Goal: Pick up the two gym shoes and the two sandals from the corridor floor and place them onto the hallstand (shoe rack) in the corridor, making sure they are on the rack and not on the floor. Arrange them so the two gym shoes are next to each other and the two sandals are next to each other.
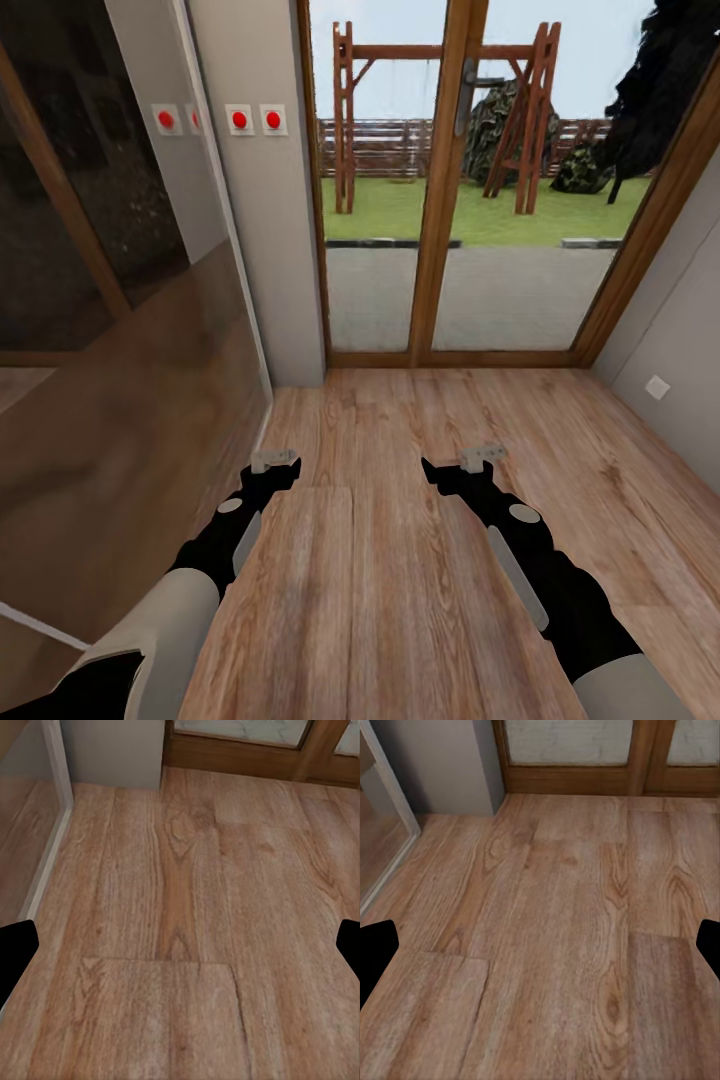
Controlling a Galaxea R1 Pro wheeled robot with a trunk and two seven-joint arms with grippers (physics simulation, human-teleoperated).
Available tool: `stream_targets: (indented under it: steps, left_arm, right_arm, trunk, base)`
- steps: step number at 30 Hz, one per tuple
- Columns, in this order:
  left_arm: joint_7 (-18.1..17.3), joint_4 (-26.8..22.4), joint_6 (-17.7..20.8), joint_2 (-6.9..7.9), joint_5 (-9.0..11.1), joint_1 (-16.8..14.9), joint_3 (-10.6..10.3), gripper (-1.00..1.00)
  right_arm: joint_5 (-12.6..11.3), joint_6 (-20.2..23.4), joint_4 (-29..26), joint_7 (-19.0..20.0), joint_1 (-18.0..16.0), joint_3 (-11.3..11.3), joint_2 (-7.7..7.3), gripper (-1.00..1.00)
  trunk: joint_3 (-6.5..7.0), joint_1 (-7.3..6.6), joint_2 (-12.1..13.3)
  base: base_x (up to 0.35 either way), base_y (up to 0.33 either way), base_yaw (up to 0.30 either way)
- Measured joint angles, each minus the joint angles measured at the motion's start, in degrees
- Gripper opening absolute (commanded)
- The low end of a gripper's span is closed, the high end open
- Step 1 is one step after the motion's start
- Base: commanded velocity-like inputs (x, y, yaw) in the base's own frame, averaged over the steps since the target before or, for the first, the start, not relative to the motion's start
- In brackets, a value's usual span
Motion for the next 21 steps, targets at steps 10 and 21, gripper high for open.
stream_targets:
  steps: [10, 21]
  left_arm:
    - [-0.07, 0.00, 0.00, 0.04, 0.00, 0.00, 0.00, 1.00]
    - [-0.06, 0.00, -0.03, 0.01, -0.02, 0.00, 0.00, 1.00]
  right_arm:
    - [0.00, 0.00, 0.00, 0.00, 0.00, -0.03, 0.00, 1.00]
    - [0.00, 0.00, 0.00, 0.00, 0.00, 0.00, 0.00, 1.00]
  trunk:
    - [0.00, -0.03, 0.00]
    - [0.00, -0.03, 0.00]
  base:
    - [0.229, 0.000, 0.000]
    - [0.335, 0.000, 0.000]
